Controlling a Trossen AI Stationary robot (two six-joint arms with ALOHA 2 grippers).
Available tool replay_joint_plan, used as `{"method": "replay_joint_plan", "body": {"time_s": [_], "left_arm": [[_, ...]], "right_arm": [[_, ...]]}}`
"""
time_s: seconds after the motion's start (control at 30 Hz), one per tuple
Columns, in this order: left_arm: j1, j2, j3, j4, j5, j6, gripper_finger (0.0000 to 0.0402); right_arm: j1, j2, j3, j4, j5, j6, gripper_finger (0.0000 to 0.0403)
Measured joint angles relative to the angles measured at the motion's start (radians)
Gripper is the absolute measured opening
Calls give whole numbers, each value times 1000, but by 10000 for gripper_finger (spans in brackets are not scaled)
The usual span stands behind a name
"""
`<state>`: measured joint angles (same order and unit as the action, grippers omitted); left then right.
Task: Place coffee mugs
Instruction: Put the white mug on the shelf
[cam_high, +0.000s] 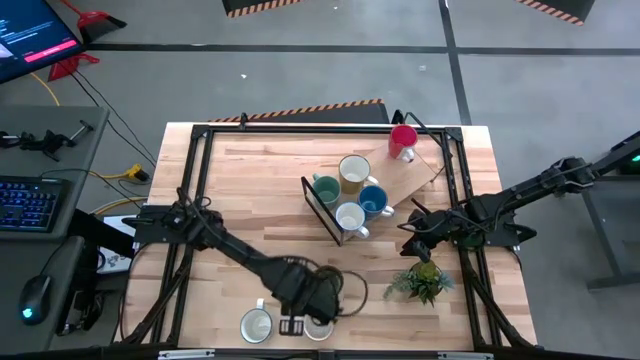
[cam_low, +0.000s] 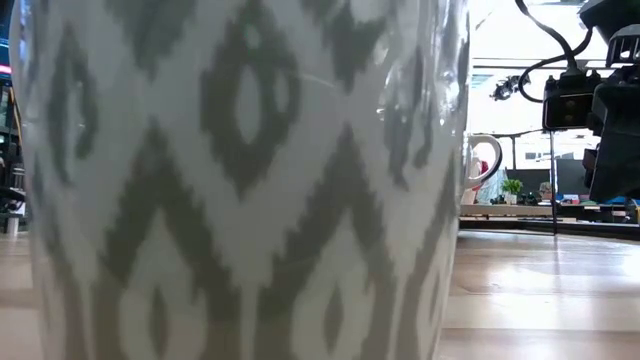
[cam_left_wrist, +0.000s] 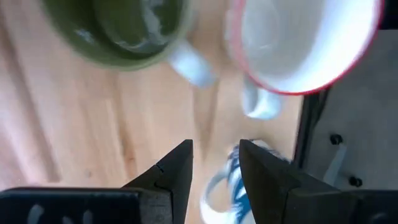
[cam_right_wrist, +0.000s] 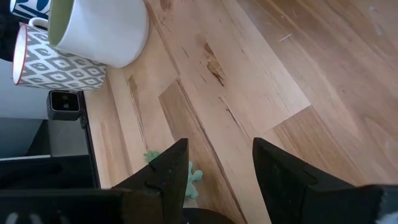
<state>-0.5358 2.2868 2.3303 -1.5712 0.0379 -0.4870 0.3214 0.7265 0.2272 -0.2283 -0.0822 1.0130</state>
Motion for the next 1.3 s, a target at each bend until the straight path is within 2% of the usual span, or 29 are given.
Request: {"method": "replay_joint_plan", "body": {"time_s": [0.13, 0.4, 0.5, 0.63, 0.83, 1.03, 1.13, 1.3], "left_arm": [[-58, 3, -7, 5, -28, -11, 122], [-144, 4, -8, 1, -236, -150, 122], [-172, -24, -9, 1, -305, -106, 122], [-185, -122, -69, 3, -334, -7, 122], [-176, -414, -374, 0, -430, -132, 122], [-125, -695, -721, 32, -480, -305, 122], [-98, -816, -893, 169, -540, -306, 122], [-42, -990, -1177, 433, -575, -227, 122]], "right_arm": [[0, 0, 0, 0, 0, 0, 161], [0, 0, 0, 15, 21, 0, 161], [-2, 0, 0, 16, 38, -9, 161], [0, 0, 0, 19, 24, -26, 161], [0, -1, 0, 45, 24, -49, 161], [-1, -1, 0, 212, 69, -141, 161], [-11, -1, 0, 347, 146, -185, 161], [-48, -1, 0, 599, 253, -274, 161]]}}
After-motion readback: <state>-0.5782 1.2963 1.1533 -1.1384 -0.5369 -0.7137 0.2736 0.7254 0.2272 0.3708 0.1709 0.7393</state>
